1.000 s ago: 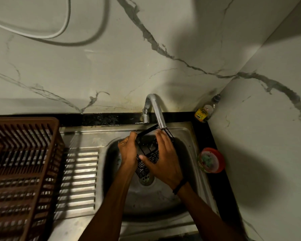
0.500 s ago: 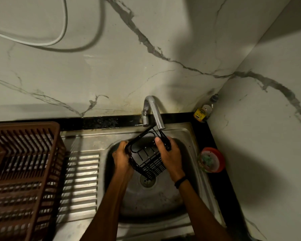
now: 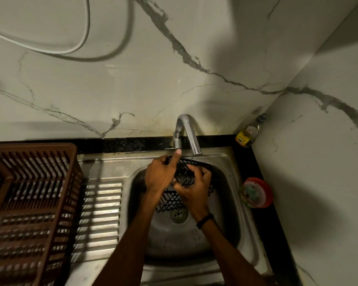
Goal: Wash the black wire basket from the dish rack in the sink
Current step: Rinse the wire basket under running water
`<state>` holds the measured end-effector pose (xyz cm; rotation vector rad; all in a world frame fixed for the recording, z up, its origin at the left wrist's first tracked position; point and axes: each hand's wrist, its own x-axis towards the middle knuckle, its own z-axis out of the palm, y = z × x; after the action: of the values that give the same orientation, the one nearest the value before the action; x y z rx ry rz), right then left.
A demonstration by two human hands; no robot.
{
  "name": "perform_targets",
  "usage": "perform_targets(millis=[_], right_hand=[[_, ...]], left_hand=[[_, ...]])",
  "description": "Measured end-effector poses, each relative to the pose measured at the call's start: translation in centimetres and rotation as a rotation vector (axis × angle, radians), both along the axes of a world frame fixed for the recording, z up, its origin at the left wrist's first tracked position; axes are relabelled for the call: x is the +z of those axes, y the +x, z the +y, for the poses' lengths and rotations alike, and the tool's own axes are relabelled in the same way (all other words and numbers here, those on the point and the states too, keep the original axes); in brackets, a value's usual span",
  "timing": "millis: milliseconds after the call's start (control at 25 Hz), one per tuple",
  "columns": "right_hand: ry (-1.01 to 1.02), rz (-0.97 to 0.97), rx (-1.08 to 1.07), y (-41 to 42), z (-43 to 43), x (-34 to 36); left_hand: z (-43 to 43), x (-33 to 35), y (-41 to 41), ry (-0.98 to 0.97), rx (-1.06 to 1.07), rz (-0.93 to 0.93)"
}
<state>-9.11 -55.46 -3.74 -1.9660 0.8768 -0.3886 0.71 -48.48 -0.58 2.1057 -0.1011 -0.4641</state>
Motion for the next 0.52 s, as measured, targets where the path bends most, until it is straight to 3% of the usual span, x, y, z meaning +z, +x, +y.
perform_targets(millis=[240, 440, 520], right_hand=[[-0.285, 0.231, 0.331, -1.3, -1.5, 1.8], [-0.217, 0.042, 0.471, 1.5, -2.7, 2.3], [-0.159, 0.167, 0.356, 3.1, -6.1, 1.0]], left_hand=[[-0.7, -1.0, 0.3, -0.152, 0.121, 0.045], [-0.8, 0.2, 0.1, -0.161, 0.185, -0.011], [-0.6, 0.8, -0.3, -0.161, 0.214, -0.018]])
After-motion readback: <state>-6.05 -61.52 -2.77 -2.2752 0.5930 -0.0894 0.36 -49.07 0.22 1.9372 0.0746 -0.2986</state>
